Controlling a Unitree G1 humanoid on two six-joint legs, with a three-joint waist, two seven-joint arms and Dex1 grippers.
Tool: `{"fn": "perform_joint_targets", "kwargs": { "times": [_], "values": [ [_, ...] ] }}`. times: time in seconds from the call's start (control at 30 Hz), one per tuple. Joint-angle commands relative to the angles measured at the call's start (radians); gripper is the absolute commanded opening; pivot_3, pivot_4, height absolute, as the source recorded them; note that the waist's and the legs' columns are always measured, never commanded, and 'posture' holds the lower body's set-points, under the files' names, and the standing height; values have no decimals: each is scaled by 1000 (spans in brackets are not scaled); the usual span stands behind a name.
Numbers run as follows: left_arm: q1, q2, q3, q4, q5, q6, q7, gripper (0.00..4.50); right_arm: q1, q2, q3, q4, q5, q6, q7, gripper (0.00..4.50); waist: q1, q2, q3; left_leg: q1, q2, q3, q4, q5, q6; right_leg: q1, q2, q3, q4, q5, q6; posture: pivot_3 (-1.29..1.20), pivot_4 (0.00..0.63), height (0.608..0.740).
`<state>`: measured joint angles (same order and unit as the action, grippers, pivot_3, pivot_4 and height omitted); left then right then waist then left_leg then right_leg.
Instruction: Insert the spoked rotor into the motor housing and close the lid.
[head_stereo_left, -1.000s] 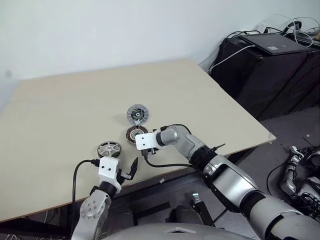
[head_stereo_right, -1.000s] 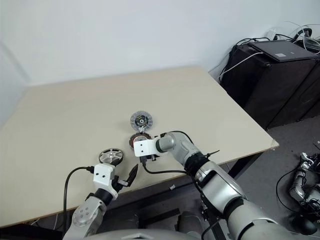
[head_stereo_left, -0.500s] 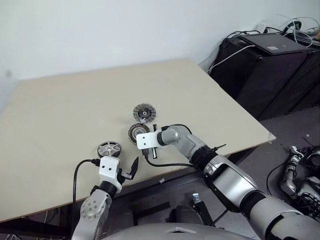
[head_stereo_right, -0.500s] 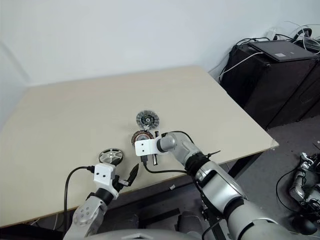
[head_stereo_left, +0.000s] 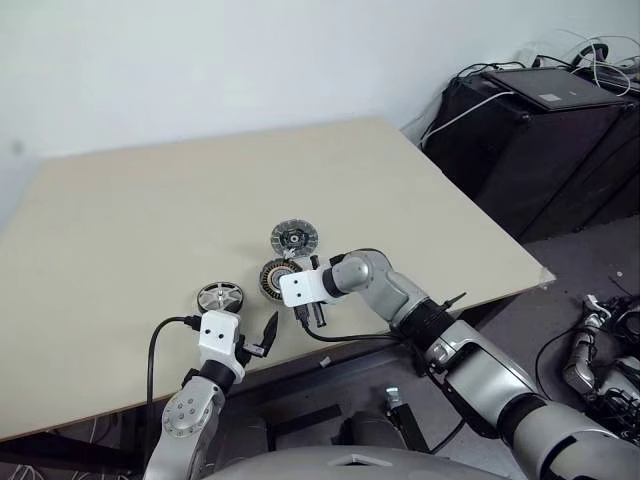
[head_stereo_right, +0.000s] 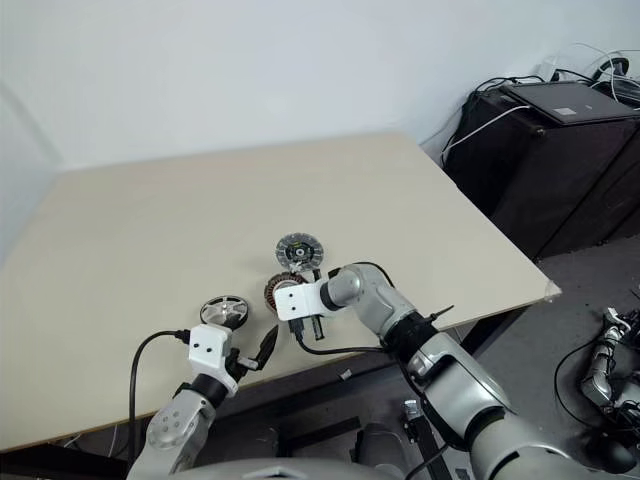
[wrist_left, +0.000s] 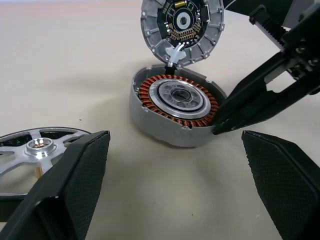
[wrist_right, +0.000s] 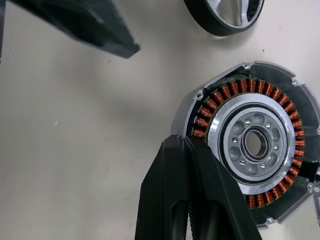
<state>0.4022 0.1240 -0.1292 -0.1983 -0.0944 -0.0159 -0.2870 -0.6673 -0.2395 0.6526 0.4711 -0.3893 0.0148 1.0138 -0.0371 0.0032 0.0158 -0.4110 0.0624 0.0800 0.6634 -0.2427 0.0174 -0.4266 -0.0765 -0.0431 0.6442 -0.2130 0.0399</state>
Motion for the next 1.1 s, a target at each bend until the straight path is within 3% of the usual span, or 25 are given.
{"fn": "perform_joint_targets", "kwargs": {
  "times": [0.03, 0.3, 0.4, 0.53, 0.83, 0.93, 1.07, 1.1],
  "values": [
    [-12, -2, -8, -3, -5, -19, -7, 4500, -2, -15, -19, -88, 16, 18, 28, 21, 1, 0, 0, 0, 0, 0, 0, 0, 0, 0, 0, 0, 0, 0, 0, 0, 0, 740],
    [-17, 0, -10, 1, -5, -13, -16, 4500, 32, -12, -32, -127, 47, 61, 48, 21, 1, 0, 0, 0, 0, 0, 0, 0, 0, 0, 0, 0, 0, 0, 0, 0, 0, 740],
    [-18, 0, -10, 1, -4, -13, -17, 4500, 36, -3, -35, -125, 57, 78, 42, 619, 1, 0, 0, 0, 0, 0, 0, 0, 0, 0, 0, 0, 0, 0, 0, 0, 0, 740],
    [-16, 0, -10, 0, -3, -12, -21, 4500, 51, 17, -54, -145, 79, 82, 5, 1876, 1, 0, 0, 0, 0, 0, 0, 0, 0, 0, 0, 0, 0, 0, 0, 0, 0, 740],
    [-10, 3, -7, -7, -4, -9, -24, 4500, 149, 94, -215, -283, 214, 139, -157, 1876, 3, -1, 0, 0, 0, -1, 1, 0, -1, 0, 0, 0, 0, 0, 0, 0, 0, 740],
    [-13, 5, -7, -5, -5, -7, -26, 4500, 206, 179, -289, -250, 239, 170, -335, 1282, 3, -2, -1, 1, 0, 0, 1, 0, -1, 1, 0, 0, 0, 0, 0, 0, 0, 740],
    [-18, 6, -8, -3, -6, -4, -28, 4500, 252, 267, -352, -215, 299, 218, -437, 19, 1, -2, -1, 0, 0, 0, 0, -2, -3, 0, 0, 0, 0, 0, 0, 0, 0, 740],
    [-19, 7, -8, -3, -6, -3, -29, 4500, 260, 283, -361, -203, 310, 225, -454, 19, 1, -2, -1, 0, 0, 0, 0, -2, -3, 0, 0, 0, 0, 0, 0, 0, 0, 740]
  ]
}}
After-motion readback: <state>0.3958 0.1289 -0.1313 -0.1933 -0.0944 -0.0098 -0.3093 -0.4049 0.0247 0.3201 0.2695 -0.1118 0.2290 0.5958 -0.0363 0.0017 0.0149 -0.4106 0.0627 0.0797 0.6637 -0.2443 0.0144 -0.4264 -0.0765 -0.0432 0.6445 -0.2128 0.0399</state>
